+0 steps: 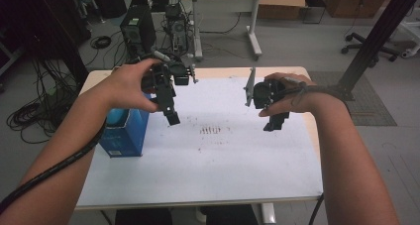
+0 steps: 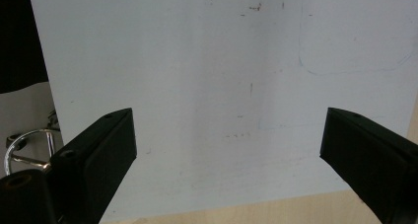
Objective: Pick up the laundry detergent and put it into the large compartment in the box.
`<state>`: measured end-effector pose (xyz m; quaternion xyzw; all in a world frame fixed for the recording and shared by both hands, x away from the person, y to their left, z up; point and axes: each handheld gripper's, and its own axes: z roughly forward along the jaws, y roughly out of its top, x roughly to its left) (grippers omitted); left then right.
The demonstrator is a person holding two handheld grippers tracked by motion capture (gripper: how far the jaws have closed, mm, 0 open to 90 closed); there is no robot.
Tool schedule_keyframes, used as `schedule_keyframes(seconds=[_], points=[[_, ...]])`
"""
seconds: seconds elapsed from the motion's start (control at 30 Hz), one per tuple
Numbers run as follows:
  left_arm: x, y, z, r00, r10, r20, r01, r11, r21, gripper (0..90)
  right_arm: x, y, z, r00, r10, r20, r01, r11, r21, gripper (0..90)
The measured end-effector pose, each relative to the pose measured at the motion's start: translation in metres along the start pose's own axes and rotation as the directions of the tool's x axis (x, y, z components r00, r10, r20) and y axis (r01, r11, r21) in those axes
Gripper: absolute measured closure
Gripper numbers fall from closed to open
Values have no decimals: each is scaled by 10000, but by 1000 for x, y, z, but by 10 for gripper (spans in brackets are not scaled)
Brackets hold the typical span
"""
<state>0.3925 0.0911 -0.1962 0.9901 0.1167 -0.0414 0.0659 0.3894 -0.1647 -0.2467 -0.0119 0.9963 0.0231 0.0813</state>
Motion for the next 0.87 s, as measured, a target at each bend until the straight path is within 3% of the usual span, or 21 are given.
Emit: schedule_keyframes(seconds=[0.87], points=[[-4, 6, 0, 10000, -2, -30, 2, 10000, 33, 2, 3, 5, -6, 9999, -108, 125, 109, 9999, -14, 68]])
